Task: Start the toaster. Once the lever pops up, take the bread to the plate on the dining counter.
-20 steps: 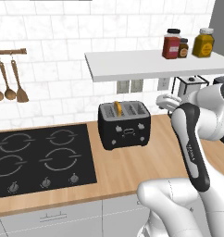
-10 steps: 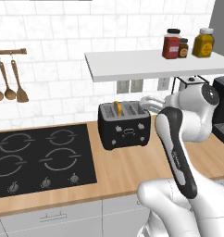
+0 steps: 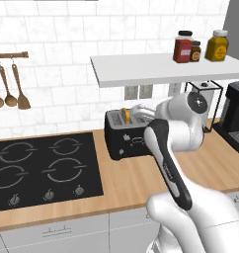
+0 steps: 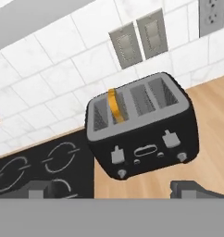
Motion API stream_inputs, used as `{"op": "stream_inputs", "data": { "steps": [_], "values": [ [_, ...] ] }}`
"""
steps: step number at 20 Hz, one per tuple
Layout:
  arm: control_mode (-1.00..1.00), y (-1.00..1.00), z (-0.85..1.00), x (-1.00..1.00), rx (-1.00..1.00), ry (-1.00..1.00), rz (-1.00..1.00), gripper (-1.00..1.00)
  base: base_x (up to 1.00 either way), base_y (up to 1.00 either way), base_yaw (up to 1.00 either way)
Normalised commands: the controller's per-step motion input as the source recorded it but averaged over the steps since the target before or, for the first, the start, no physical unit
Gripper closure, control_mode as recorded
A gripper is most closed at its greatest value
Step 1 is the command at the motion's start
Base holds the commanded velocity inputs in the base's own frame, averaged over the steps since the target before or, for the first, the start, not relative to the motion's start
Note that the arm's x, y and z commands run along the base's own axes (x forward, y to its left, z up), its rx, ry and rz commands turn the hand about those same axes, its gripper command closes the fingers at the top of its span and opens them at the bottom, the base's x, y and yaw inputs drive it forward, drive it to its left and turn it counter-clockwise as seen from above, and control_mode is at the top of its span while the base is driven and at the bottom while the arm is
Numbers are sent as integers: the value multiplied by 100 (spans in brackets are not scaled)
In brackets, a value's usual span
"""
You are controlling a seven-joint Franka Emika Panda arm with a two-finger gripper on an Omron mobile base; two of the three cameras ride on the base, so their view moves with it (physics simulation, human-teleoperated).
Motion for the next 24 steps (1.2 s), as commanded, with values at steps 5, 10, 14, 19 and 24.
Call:
{"op": "stream_inputs", "data": {
  "steps": [5,10,14,19,24],
  "values": [
    [-100,0,-12,61,-2,1,3,-100,0,0,0],
    [-100,0,-30,39,-12,7,2,-100,0,0,0],
    [-100,0,-17,17,-9,3,0,-100,0,0,0],
    [-100,0,-4,37,0,0,0,-100,0,0,0],
    [-100,3,-4,40,-3,2,0,-100,0,0,0]
  ]
}}
